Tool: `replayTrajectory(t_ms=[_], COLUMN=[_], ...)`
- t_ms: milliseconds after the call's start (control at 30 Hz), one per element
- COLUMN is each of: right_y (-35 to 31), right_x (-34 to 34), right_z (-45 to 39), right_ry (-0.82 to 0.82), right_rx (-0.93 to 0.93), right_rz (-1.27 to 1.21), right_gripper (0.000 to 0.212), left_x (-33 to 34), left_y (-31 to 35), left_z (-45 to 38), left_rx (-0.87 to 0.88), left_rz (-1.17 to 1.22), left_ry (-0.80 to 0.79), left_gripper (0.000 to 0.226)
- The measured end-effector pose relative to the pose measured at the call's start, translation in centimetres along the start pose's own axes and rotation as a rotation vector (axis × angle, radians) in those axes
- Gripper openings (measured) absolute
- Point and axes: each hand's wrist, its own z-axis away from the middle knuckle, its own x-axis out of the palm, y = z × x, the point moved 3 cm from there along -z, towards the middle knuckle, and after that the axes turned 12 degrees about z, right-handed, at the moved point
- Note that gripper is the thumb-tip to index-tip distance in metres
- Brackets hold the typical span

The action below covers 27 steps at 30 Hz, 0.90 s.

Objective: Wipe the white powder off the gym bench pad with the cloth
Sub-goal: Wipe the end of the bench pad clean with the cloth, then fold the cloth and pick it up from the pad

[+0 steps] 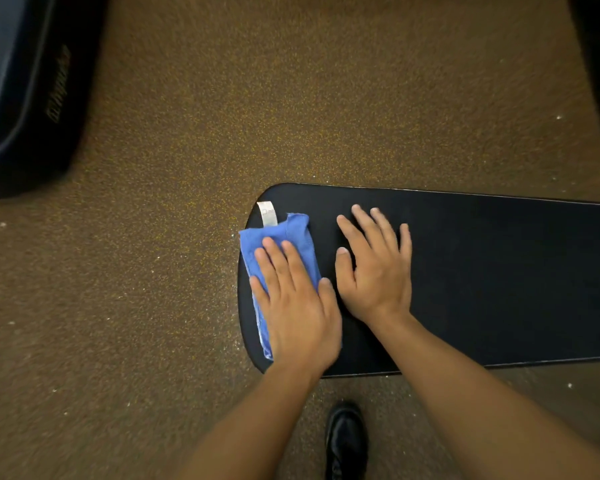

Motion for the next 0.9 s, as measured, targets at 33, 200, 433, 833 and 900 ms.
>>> replayTrajectory(t_ms=[33, 200, 433, 833, 900], right_y=[0.1, -0.6, -3.2, -6.4, -6.7], right_x=[-0.3, -2.1, -2.6, -3.3, -3.3], right_z=[0.1, 0.9, 4.2, 4.8, 4.6], right_ry=[0.063, 0.193, -0.025, -0.3, -0.315], right_rx=[-0.012, -0.056, 0.133, 0.293, 0.307], right_rz=[-0.051, -0.157, -0.078, 0.091, 0.039], right_gripper=[0.046, 0.034, 0.036, 0.033, 0.028], left_x=[-0.4, -5.1, -7.9, -8.3, -8.5], left_y=[0.2, -2.3, -2.8, 1.1, 1.4], left_z=[0.0, -1.6, -3.1, -8.5, -8.4], left_rx=[-0.018, 0.188, 0.611, 1.046, 1.103], left_rz=[0.044, -0.145, -0.318, -0.731, -0.702], left_ry=[-0.04, -0.035, -0.108, -0.445, -0.435], left_gripper=[0.078, 0.066, 0.062, 0.037, 0.02])
